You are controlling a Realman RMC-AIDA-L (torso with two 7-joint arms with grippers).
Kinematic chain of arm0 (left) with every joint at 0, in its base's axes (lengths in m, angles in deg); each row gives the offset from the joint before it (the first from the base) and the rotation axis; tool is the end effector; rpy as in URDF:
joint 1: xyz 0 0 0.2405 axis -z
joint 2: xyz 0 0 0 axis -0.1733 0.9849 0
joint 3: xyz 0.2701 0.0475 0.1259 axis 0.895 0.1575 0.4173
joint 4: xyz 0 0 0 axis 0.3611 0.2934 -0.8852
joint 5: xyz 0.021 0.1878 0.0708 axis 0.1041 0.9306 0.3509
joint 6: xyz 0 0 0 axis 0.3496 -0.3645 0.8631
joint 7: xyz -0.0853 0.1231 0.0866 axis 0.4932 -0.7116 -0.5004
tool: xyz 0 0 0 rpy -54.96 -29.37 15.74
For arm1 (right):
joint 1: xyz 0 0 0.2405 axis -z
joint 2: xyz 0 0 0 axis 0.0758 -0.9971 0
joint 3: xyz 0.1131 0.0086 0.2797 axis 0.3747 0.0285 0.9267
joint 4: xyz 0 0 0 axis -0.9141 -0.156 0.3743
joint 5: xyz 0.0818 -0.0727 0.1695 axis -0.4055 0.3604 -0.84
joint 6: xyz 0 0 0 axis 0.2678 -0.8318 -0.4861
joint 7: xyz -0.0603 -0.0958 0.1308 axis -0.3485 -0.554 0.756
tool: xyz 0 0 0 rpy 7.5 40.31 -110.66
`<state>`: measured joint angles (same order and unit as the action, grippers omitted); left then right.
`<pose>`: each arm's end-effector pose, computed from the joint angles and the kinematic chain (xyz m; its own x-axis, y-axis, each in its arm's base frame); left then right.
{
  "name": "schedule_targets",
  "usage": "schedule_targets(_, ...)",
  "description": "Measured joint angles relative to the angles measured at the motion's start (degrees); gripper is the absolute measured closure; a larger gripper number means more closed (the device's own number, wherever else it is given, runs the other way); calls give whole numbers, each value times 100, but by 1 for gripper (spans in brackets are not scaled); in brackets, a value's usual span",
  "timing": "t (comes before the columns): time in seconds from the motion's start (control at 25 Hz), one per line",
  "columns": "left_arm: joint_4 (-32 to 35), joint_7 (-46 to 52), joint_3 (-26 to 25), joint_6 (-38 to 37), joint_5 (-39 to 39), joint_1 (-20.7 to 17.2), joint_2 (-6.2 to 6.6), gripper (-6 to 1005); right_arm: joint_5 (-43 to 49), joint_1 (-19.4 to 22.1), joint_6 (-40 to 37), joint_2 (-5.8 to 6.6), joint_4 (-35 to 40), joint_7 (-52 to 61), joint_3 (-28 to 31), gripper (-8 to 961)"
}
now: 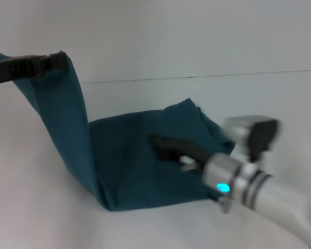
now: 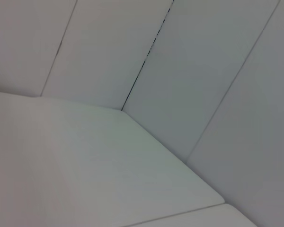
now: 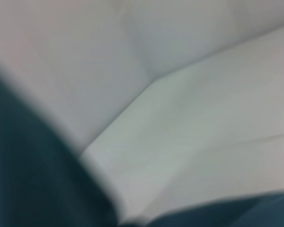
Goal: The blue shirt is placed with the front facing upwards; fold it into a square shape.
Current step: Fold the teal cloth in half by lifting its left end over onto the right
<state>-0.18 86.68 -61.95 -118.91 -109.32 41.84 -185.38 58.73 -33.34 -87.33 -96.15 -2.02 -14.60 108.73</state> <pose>-0.2191 0.4208 0.0472 0.5453 0.5059 0.6684 0.7766 -0.6050 -0.1757 0.2398 0.3902 -0.1676 0.4295 -0.4994 -0.7524 -0.8597 -0.4811 -0.1715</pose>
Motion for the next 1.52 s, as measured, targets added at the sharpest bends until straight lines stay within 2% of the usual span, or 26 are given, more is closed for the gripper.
schedule_targets(0.16, 16, 1, 82, -38, 0, 46, -58, 959, -21, 433, -697, 92, 606, 133, 486, 953)
schedule_targets(0.48, 359, -116, 593, -13, -198, 340, -398, 959, -45, 442, -1292, 77, 2017, 941, 762, 954)
schedule_targets(0.8, 1824, -598, 1433, 753, -674, 933, -430, 958, -82, 467, -1645, 76, 2701, 1451, 784, 950)
schedule_targets(1.12, 3964, -1895, 2482, 2231, -2160, 1700, -458, 958, -85, 422, -1605, 70, 2852, 1496, 763, 947)
schedule_targets(1.2, 4388, -2211, 2911, 2510, -2666, 1882, -458, 958, -85, 397, -1592, 62, 2856, 1497, 769, 946)
schedule_targets(1.32, 4503, -2438, 3544, 2705, -3241, 1958, -458, 958, -86, 369, -1572, 56, 2852, 1498, 765, 944)
schedule_targets(1.52, 4147, -2429, 4015, 2662, -3467, 1744, -458, 918, -84, 349, -1570, 52, 2844, 1500, 754, 942)
